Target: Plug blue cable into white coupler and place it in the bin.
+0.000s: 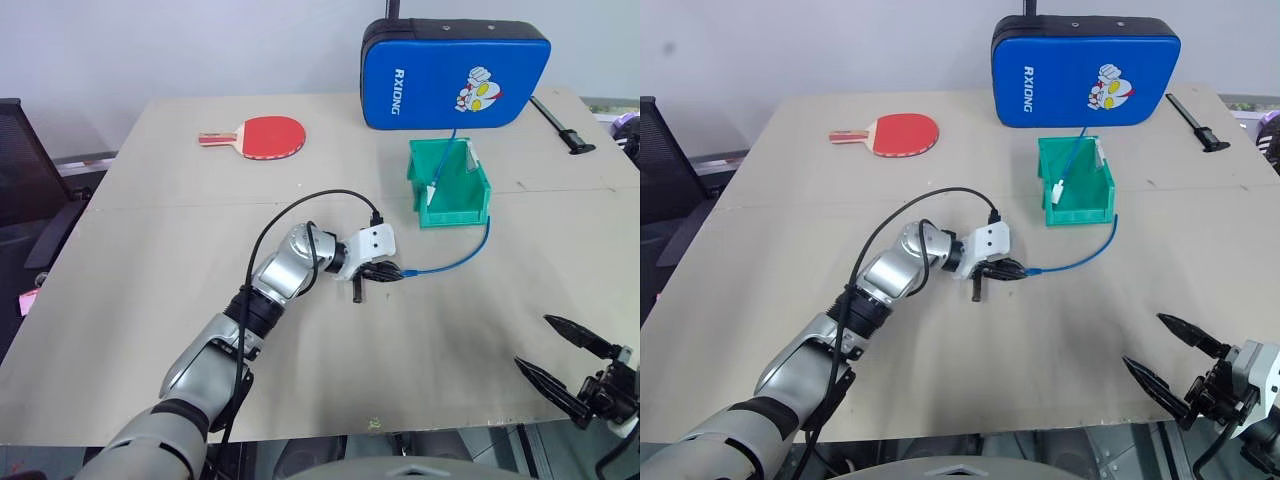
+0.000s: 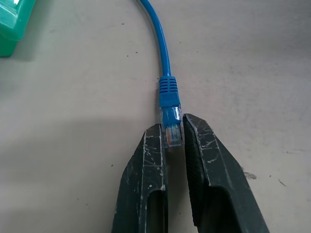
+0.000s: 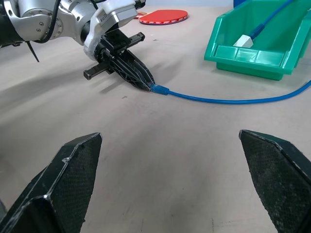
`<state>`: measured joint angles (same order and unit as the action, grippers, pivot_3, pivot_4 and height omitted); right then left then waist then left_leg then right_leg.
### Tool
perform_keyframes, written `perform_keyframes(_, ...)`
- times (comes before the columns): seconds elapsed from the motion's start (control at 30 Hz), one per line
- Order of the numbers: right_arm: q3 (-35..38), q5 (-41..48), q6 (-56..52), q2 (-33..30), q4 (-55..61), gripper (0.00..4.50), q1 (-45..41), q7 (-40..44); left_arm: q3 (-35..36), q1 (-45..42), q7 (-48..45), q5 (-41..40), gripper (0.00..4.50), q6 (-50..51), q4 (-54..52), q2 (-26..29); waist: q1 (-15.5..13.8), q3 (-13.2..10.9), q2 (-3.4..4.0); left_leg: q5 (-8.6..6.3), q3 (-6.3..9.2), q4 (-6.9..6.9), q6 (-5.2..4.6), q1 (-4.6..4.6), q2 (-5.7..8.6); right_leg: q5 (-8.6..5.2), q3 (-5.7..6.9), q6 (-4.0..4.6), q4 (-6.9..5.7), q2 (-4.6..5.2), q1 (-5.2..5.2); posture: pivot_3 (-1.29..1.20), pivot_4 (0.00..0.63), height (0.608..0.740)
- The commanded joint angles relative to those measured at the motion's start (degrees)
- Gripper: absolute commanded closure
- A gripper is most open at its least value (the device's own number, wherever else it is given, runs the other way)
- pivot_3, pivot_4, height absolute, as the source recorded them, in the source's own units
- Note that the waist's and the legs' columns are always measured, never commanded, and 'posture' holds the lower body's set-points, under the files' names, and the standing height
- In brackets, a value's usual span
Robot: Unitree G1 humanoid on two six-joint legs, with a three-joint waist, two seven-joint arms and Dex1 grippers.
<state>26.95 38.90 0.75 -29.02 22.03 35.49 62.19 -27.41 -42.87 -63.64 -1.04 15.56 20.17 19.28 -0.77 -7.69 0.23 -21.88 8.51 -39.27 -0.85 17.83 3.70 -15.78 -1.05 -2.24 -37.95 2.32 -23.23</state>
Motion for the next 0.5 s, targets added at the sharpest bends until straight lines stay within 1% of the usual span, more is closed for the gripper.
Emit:
perform_keyframes(0.03, -1.98, 0.51, -0.93, 0.93, 4.22, 0.0, 0.05, -2.04, 2.16, 2.88, -1.18, -2.67, 4.46, 2.06, -4.54, -0.02, 0.08, 0.01, 0.02, 0.0, 0.01, 0.0, 0.0, -0.01, 0.0, 0.0, 0.0, 0.0, -0.01, 0.0, 0.0, 0.0, 0.15, 0.74)
perform_keyframes(0.1, -4.99, 0.73, -3.24, 2.34, 7.22, 0.0, 0.03, -5.39, 4.9, 5.23, -0.48, -6.04, 4.46, 3.04, -8.71, -1.23, 0.19, 0.02, 0.04, 0.0, 0.02, 0.02, 0.0, -0.02, -0.03, 0.0, -0.06, 0.0, -0.02, -0.06, -0.04, 0.0, 0.15, 0.74)
perform_keyframes(0.17, -9.57, -0.09, -6.84, 2.73, 10.17, 0.0, -0.19, -8.38, 7.63, 8.38, -1.3, -11.84, 4.46, 6.37, -14.46, -2.9, 0.17, 0.02, 0.05, 0.0, 0.06, 0.02, 0.0, 0.09, -0.04, 0.0, -0.1, 0.0, -0.03, -0.08, -0.17, 0.0, 0.15, 0.74)
perform_keyframes(0.23, -13.6, 2.19, -13.78, 2.22, 12.49, 0.0, -1.6, -12.9, 10.24, 11.47, -1.36, -18.26, 4.46, 12.03, -20.85, -4.2, 0.06, 0.01, 0.03, 0.0, 0.06, -0.06, 0.0, 0.23, -0.03, 0.0, -0.1, 0.0, -0.03, -0.07, -0.28, 0.0, 0.15, 0.74)
perform_keyframes(0.3, -15.28, 4.79, -17.97, 1.98, 13.93, 0.0, -3.51, -15.93, 11.61, 13.24, -1.02, -21.84, 4.46, 15.53, -24.89, -4.42, -0.02, 0.02, 0.02, 0.0, 0.06, -0.14, 0.0, 0.26, -0.01, 0.0, -0.1, 0.0, -0.04, -0.04, -0.28, 0.0, 0.15, 0.74)
perform_keyframes(0.37, -16.1, 7.99, -20.98, 1.99, 15.13, 0.0, -6.28, -18.12, 12.65, 14.42, -0.18, -23.75, 4.46, 16.81, -27.32, -4.27, 0.0, 0.03, 0.02, 0.0, 0.06, -0.14, 0.0, 0.25, 0.01, 0.0, -0.09, 0.0, -0.05, -0.01, -0.27, 0.0, 0.15, 0.74)
perform_keyframes(0.5, -16.58, 15.6, -26.44, 2.67, 15.94, 0.0, -13.99, -23.3, 14.65, 16.67, -0.09, -28.92, 4.46, 20.98, -31.95, -3.03, 0.18, 0.02, 0.02, 0.0, 0.08, -0.09, 0.0, 0.13, 0.01, 0.01, -0.11, 0.01, -0.07, -0.05, -0.2, 0.0, 0.15, 0.74)
